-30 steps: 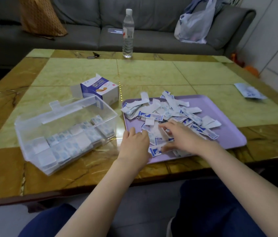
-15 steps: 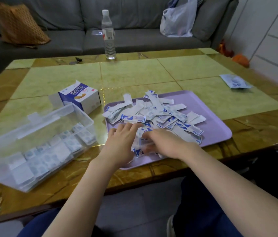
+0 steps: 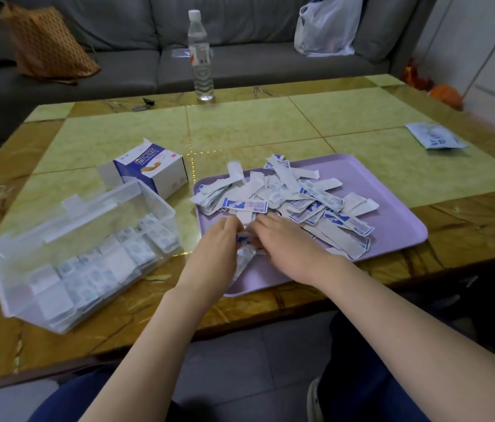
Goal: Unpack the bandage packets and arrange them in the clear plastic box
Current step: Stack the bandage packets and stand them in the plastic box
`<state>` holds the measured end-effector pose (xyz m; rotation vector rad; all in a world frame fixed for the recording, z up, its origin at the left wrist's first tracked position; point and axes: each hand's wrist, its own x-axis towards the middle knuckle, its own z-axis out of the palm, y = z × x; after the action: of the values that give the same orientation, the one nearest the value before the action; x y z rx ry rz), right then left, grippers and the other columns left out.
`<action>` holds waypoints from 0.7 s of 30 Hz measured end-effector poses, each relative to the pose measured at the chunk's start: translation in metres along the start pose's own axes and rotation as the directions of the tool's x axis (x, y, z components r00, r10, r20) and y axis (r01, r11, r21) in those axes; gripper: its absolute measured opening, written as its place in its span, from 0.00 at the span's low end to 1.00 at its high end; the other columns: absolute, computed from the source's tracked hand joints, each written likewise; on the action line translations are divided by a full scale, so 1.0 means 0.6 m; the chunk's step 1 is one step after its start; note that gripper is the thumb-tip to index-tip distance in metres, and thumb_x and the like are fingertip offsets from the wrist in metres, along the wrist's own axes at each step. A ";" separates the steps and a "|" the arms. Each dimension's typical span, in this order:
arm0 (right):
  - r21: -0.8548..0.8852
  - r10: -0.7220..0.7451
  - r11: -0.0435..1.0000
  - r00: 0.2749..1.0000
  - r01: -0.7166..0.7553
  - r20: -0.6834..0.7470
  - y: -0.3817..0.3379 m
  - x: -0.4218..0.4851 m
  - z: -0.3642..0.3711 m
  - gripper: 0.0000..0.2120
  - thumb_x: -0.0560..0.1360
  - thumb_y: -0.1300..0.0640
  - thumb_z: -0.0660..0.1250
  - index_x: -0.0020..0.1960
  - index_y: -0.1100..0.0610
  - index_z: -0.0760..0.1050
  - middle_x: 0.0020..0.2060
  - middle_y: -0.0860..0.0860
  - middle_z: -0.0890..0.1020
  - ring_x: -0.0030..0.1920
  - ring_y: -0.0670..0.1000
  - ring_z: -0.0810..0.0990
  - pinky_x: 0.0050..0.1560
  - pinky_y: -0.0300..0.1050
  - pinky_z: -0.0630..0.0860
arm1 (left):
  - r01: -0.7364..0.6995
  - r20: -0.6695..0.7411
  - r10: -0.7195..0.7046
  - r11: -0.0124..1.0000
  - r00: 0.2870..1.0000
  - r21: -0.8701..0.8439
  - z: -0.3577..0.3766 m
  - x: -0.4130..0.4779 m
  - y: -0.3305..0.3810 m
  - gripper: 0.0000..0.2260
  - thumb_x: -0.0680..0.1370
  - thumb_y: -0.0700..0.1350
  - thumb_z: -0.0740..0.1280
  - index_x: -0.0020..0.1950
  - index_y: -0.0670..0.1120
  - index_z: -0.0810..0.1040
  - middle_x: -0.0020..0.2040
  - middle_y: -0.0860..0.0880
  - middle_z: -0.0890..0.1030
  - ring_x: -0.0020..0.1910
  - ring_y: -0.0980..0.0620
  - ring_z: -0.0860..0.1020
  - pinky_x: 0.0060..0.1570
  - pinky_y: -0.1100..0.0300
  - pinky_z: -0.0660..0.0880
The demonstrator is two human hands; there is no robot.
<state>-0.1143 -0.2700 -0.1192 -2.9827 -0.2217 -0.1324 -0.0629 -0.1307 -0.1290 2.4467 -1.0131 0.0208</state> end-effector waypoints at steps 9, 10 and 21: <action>0.173 0.287 0.944 0.958 -0.282 -0.006 0.010 -0.010 0.010 0.23 0.77 0.61 0.61 0.70 0.56 0.61 0.65 0.53 0.68 0.65 0.53 0.64 0.64 0.44 0.61 | 0.063 0.021 -0.076 0.926 0.997 0.373 0.005 -0.012 -0.020 0.10 0.80 0.48 0.57 0.59 0.46 0.68 0.55 0.48 0.71 0.52 0.47 0.68 0.50 0.57 0.65; 0.273 0.334 0.906 0.943 -0.324 0.012 0.008 -0.012 0.012 0.23 0.77 0.63 0.61 0.70 0.56 0.61 0.65 0.54 0.67 0.66 0.53 0.63 0.64 0.42 0.61 | 0.085 0.024 -0.098 0.946 0.995 0.313 0.001 -0.013 -0.018 0.09 0.80 0.47 0.57 0.57 0.45 0.70 0.54 0.48 0.72 0.51 0.47 0.69 0.47 0.57 0.68; 0.426 0.259 0.883 0.961 -0.196 -0.093 -0.016 -0.010 0.034 0.13 0.76 0.68 0.58 0.58 0.60 0.74 0.55 0.54 0.75 0.58 0.52 0.69 0.58 0.44 0.69 | 0.136 0.177 -0.128 0.990 0.976 -0.036 0.001 -0.014 0.001 0.08 0.74 0.39 0.61 0.52 0.45 0.65 0.50 0.46 0.71 0.47 0.46 0.70 0.45 0.54 0.71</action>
<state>-0.1201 -0.2586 -0.1384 -2.5346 0.1107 -0.2444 -0.0694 -0.1257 -0.1308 2.4995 -0.9088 -0.2637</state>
